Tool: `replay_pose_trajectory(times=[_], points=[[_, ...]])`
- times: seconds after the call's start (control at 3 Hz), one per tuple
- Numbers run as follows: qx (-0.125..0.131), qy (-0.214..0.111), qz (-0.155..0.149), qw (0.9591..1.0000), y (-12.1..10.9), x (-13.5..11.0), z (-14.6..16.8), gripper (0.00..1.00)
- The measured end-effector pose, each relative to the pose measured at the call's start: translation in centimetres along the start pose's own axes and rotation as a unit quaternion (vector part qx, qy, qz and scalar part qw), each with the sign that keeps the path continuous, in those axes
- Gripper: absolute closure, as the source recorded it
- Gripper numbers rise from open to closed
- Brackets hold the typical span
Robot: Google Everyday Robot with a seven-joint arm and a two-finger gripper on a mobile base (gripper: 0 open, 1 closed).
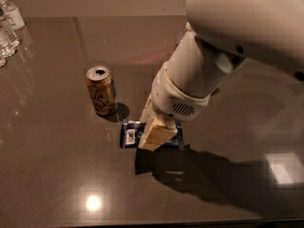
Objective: Pick rxbar blueberry
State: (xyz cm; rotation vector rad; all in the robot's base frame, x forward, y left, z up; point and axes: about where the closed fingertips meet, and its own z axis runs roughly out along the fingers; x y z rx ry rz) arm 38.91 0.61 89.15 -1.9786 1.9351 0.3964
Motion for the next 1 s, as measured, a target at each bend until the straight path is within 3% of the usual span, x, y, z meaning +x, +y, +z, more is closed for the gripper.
replay_pose_trajectory(times=[0.33, 0.67, 1.0], points=[[0.014, 0.0, -0.009, 0.9999, -1.9, -1.0, -3.2, 1.0], [0.04, -0.004, -0.025, 0.9989, -4.3, -2.4, -8.6, 1.0], [0.04, -0.004, -0.025, 0.9989, -4.3, -2.4, -8.6, 1.0]])
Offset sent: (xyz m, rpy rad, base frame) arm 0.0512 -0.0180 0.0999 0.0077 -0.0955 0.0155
